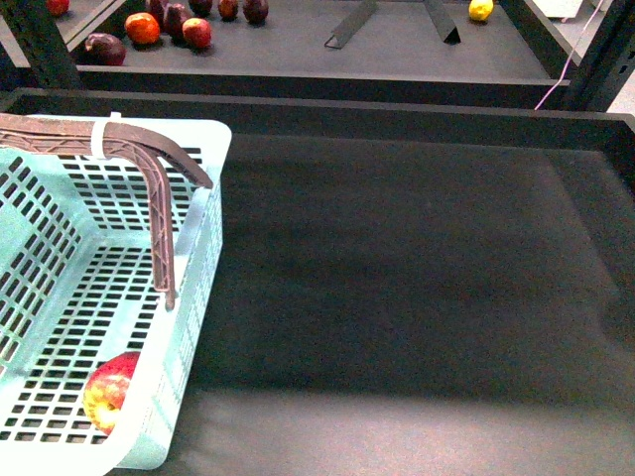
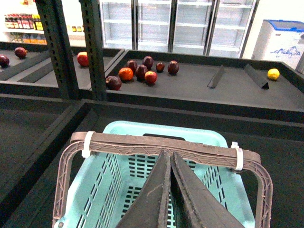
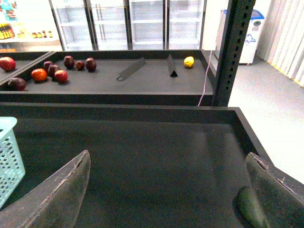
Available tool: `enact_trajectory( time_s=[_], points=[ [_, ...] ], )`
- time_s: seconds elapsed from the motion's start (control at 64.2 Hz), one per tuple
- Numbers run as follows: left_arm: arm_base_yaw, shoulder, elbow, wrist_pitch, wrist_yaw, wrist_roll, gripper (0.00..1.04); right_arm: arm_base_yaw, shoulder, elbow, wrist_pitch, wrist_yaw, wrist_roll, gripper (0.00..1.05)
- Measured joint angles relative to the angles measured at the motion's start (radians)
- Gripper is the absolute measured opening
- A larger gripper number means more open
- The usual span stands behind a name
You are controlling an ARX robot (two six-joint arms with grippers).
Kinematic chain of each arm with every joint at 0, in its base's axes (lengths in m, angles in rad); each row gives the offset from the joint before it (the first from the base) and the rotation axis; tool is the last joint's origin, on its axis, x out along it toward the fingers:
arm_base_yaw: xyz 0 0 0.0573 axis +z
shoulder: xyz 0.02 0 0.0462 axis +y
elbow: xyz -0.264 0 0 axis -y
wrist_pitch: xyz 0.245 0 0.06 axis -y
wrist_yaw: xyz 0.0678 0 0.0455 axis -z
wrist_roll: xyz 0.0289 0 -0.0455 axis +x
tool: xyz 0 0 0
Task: Pick apple with right arm and hold basket with left
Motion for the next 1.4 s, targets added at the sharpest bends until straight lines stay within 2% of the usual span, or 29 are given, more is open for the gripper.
enact_trajectory(
  time_s=[0.094, 0.561, 1.091, 1.2, 1.403],
  points=[
    [0.0, -0.031, -0.029, -0.008, 0.0, 0.0, 0.03, 0.0, 0.0, 0.0, 0.0, 0.0, 0.0, 0.96],
    [0.001, -0.341, -0.03, -0.296, 0.0, 0.002, 0.03, 0.0, 0.0, 0.0, 0.0, 0.0, 0.0, 0.96],
    [0.001, -0.537, -0.03, -0.491, 0.0, 0.002, 0.03, 0.0, 0.0, 0.0, 0.0, 0.0, 0.0, 0.96],
    [0.001, -0.677, -0.03, -0.656, 0.0, 0.002, 0.03, 0.0, 0.0, 0.0, 0.0, 0.001, 0.0, 0.96],
    [0.001, -0.71, -0.03, -0.668, 0.0, 0.003, 0.03, 0.0, 0.0, 0.0, 0.0, 0.0, 0.0, 0.96]
  ],
)
